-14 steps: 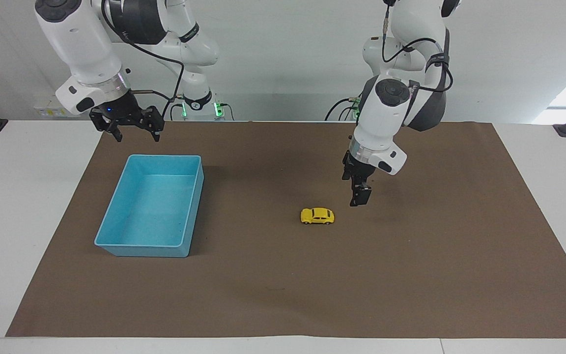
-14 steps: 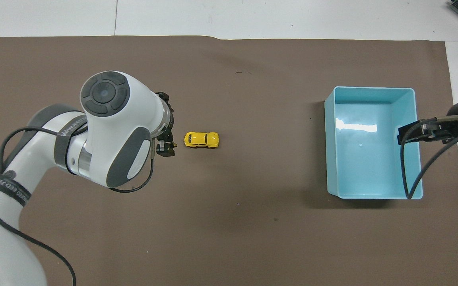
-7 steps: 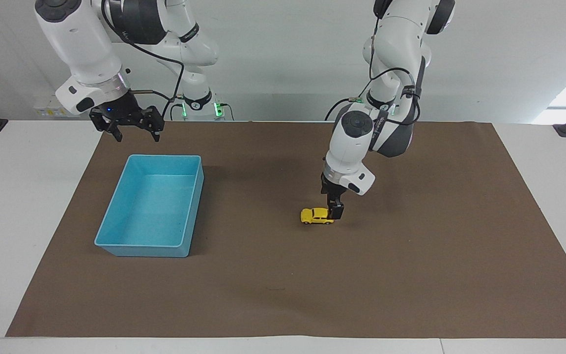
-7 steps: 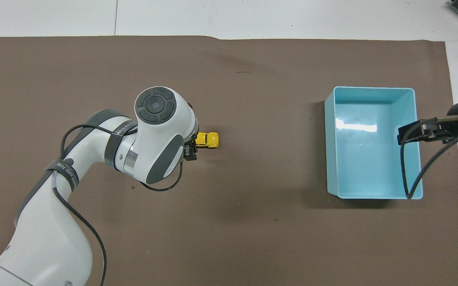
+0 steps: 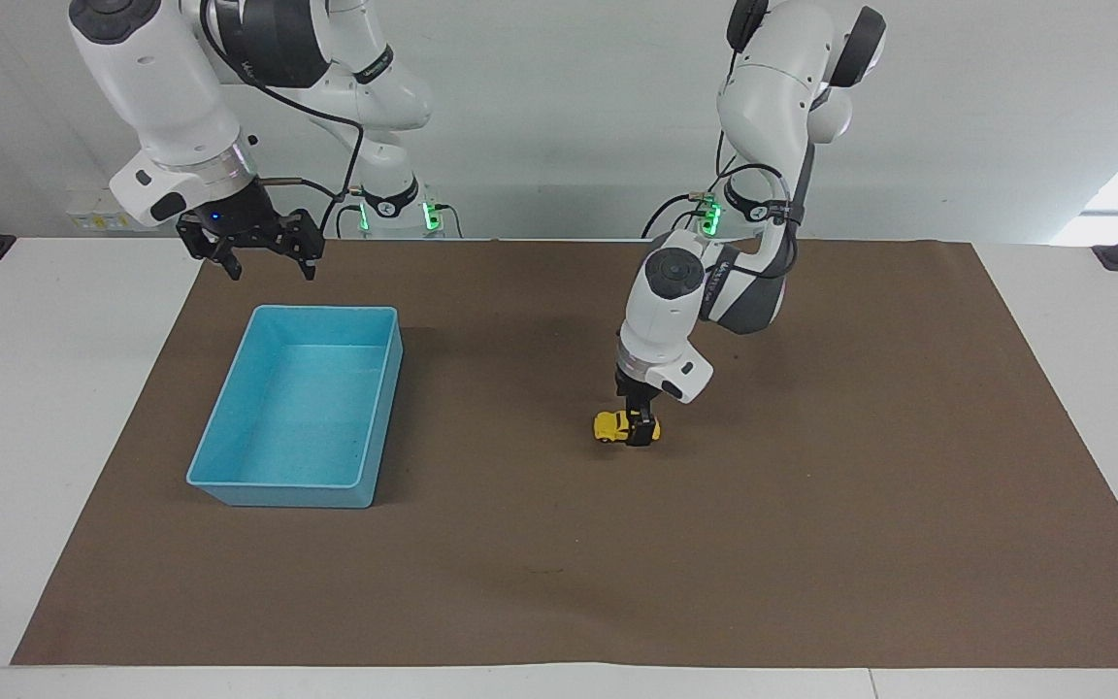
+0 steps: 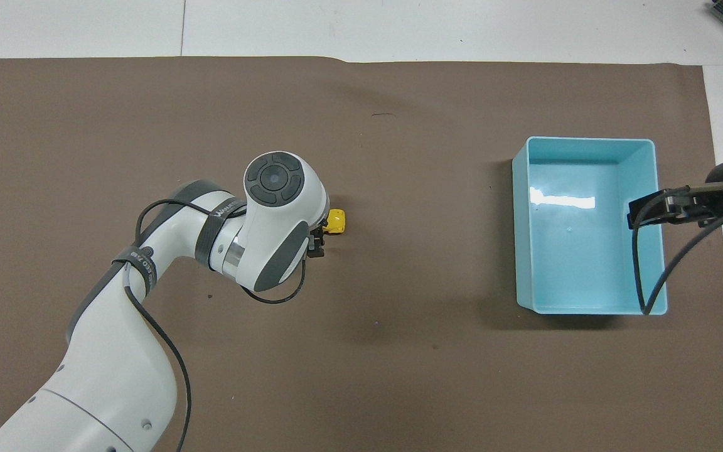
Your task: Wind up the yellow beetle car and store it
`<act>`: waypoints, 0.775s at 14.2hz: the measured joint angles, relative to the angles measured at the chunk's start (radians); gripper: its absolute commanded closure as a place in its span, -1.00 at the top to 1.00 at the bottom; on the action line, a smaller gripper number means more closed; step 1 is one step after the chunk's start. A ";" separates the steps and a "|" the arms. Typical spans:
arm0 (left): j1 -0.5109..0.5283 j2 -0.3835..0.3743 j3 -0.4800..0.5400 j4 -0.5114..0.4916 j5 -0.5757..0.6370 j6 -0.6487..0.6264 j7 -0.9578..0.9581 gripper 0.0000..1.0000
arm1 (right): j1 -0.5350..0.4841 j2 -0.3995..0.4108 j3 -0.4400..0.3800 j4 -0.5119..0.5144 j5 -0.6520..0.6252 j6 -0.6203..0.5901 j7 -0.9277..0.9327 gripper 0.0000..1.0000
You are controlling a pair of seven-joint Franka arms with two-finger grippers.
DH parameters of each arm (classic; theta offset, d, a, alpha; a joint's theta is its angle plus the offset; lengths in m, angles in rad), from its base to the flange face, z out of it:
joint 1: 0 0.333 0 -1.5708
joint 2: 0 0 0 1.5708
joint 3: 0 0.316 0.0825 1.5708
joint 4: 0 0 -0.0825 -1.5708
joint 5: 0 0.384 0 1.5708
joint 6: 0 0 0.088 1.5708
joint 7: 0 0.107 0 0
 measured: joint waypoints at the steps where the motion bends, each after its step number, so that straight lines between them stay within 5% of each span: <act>1: 0.000 0.003 0.002 0.000 0.000 0.004 0.000 0.73 | 0.000 0.000 0.000 0.000 0.000 0.000 0.000 1.00; 3: 0.001 0.006 0.004 0.000 0.000 0.005 -0.001 -0.16 | 0.000 0.000 0.000 0.000 0.000 0.000 0.000 1.00; 7: 0.001 0.008 0.004 -0.005 0.001 0.014 -0.001 -0.27 | 0.000 0.000 0.000 0.000 0.000 0.000 0.000 1.00; 9: 0.002 0.008 0.004 -0.006 0.001 0.015 -0.001 -0.71 | 0.000 0.000 0.000 0.000 0.000 0.000 0.000 1.00; 11: 0.002 0.008 0.004 -0.007 0.001 0.016 0.001 -0.80 | 0.000 0.000 0.000 0.000 0.000 0.000 0.000 1.00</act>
